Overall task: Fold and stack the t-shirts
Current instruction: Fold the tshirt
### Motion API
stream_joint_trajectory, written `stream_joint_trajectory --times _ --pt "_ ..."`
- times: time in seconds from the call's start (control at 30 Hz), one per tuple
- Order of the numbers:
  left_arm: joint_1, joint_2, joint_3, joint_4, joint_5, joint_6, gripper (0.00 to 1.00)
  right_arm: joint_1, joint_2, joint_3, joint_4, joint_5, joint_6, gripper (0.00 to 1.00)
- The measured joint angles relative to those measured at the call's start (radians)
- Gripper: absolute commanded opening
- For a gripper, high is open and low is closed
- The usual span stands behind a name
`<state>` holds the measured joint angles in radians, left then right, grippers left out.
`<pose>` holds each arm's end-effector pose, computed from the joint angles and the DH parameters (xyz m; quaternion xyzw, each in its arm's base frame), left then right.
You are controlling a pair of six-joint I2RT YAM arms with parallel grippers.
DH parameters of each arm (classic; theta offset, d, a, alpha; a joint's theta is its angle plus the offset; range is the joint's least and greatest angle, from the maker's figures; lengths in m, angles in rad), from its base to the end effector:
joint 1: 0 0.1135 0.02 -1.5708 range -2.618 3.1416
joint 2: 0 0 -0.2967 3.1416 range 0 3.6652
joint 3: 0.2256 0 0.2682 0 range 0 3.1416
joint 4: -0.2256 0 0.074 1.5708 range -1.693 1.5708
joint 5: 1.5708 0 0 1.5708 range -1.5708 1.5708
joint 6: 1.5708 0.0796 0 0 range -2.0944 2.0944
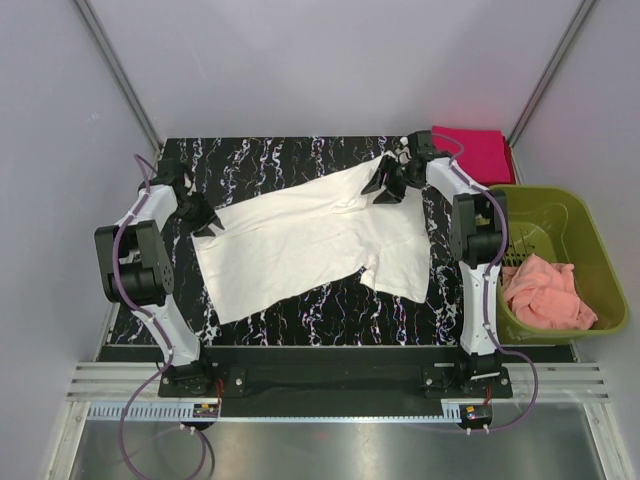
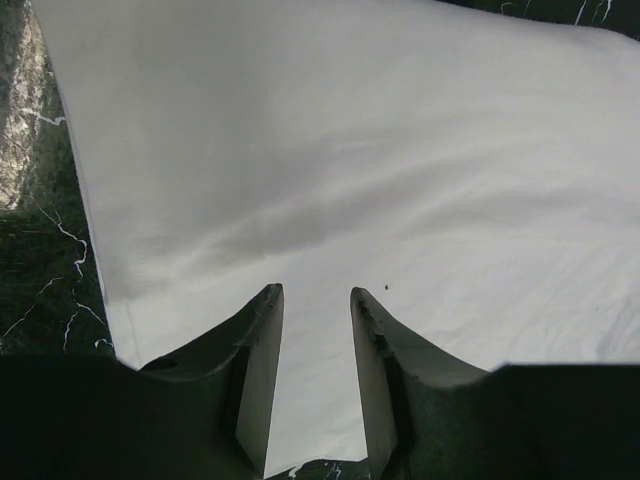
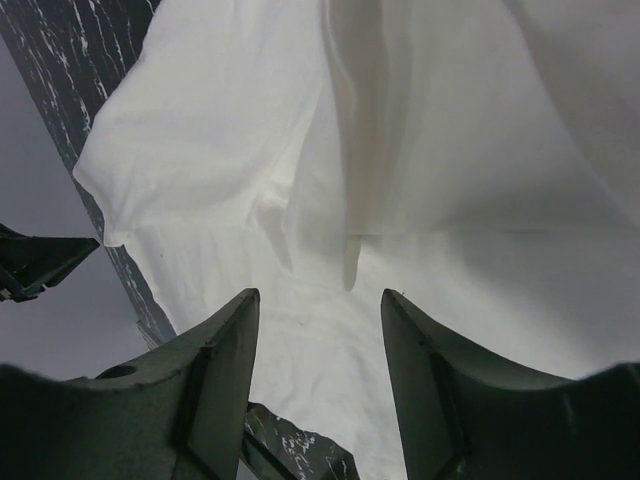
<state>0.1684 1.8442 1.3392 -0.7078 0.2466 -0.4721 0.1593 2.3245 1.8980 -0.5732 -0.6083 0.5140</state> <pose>0.4083 0.0497 0.1836 -0.2866 0.9338 -0.1464 0.1564 0.5468 0.1339 0.1591 0.0785 0.9160 0.3600 0.1588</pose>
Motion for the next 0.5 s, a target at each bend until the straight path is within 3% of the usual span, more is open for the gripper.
stream_joint_trajectory --times 0.33,0.5 --pt "0.0 -0.005 0.0 -0.003 0.0 0.0 0.4 0.022 0.056 0.017 0.002 -0.024 -0.027 0.57" --pt "0.0 -0.005 0.0 -0.006 0.0 0.001 0.4 0.045 0.065 0.017 0.038 -0.058 0.008 0.5"
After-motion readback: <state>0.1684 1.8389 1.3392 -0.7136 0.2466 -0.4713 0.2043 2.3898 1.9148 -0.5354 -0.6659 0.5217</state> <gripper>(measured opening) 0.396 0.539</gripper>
